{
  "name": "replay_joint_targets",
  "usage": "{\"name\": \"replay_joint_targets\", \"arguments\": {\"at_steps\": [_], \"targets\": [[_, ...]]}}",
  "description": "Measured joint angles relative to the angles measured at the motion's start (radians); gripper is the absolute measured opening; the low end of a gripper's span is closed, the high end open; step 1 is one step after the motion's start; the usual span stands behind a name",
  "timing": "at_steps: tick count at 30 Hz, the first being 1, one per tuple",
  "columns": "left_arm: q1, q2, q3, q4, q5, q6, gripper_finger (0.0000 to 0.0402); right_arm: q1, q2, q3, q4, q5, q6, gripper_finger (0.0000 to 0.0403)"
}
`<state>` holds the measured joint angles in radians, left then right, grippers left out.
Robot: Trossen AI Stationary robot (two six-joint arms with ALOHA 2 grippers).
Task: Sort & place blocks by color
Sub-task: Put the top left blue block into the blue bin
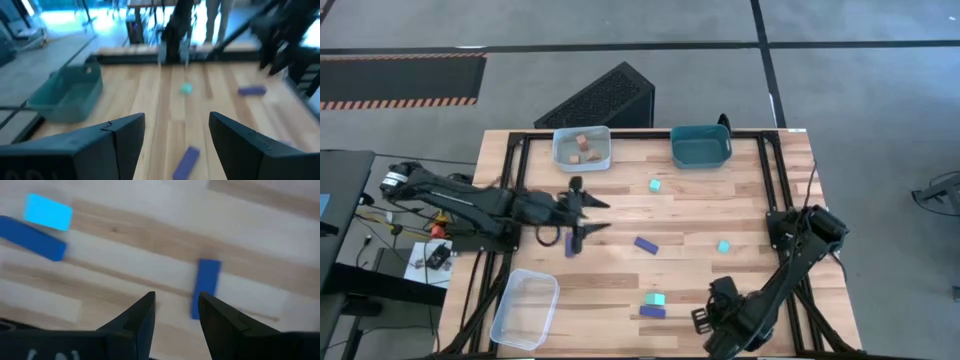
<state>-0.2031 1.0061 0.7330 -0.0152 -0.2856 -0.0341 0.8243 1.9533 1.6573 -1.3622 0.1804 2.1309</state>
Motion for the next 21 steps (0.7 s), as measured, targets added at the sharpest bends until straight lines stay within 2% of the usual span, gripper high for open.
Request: {"name": "replay_joint_targets", "arguments": {"at_steps": [2,7,9,13,17,21], "targets": [[0.020,-0.059,0.001,0.013,0.039,0.011,0.0212,-0.006,-0.003,0.000,-0.036,0.000,-0.017,0.0172],[0.058,-0.164,-0.012,-0.003,0.034,0.017,0.0212,-0.069,-0.022,-0.001,-0.044,0.004,-0.179,0.0172],[0.070,-0.195,-0.063,0.066,0.046,-0.003,0.0212,-0.102,-0.027,-0.001,-0.045,0.010,-0.247,0.0172],[0.101,-0.224,-0.207,0.245,0.136,-0.029,0.0212,-0.153,-0.019,-0.043,-0.040,0.062,-0.342,0.0172],[0.120,-0.241,-0.281,0.273,0.147,-0.115,0.0212,-0.201,-0.017,-0.104,0.062,0.033,-0.428,0.0172],[0.118,-0.277,-0.296,0.256,0.142,-0.144,0.0212,-0.221,-0.017,-0.132,0.105,0.030,-0.502,0.0172]]}}
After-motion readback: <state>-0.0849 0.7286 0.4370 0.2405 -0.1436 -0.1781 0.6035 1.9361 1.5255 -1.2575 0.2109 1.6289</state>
